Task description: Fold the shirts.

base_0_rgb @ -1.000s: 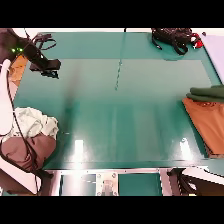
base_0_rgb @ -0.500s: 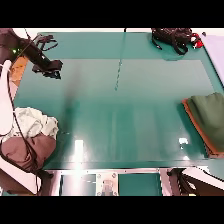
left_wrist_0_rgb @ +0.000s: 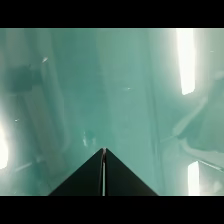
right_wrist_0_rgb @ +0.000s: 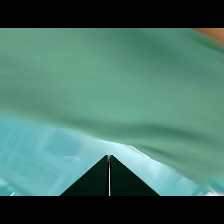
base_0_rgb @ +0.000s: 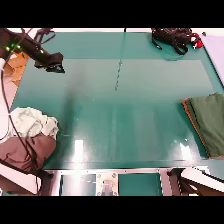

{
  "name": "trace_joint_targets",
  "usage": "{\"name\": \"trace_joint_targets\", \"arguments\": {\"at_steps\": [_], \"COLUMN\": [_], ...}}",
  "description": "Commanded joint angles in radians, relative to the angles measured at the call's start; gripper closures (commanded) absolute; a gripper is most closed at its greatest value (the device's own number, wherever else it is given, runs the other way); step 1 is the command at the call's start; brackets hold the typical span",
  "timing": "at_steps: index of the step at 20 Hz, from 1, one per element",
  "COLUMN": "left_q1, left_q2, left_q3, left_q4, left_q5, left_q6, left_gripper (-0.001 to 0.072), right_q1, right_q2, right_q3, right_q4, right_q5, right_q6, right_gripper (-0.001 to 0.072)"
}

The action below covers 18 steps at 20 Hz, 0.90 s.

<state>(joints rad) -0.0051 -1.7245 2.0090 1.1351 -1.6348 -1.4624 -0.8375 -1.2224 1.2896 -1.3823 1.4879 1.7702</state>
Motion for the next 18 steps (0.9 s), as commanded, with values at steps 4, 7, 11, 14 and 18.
{"name": "trace_joint_targets", "arguments": {"at_steps": [4,7,11,14,18], "left_q1": [-0.033,-0.082,-0.105,-0.105,-0.105], "left_q2": [0.232,0.439,0.65,0.685,0.685], "left_q3": [-0.288,-0.641,-0.988,-1.042,-1.042], "left_q4": [0.007,0.013,0.016,0.032,0.032], "left_q5": [0.026,0.141,0.24,0.243,0.258], "left_q6": [-0.032,-0.061,-0.113,-0.112,-0.111], "left_gripper": [0.0684,0.0684,0.0684,0.0682,0.0682], "right_q1": [0.528,0.737,0.895,0.943,0.949], "right_q2": [0.001,0.025,0.068,0.074,0.074], "right_q3": [-0.062,-0.201,-0.303,-0.305,-0.307], "right_q4": [0.152,0.153,0.152,0.152,0.152], "right_q5": [-0.184,-0.241,-0.286,-0.334,-0.264], "right_q6": [-0.099,-0.119,-0.138,-0.158,-0.152], "right_gripper": [0.0701,0.0701,0.0701,0.0699,0.0699]}}
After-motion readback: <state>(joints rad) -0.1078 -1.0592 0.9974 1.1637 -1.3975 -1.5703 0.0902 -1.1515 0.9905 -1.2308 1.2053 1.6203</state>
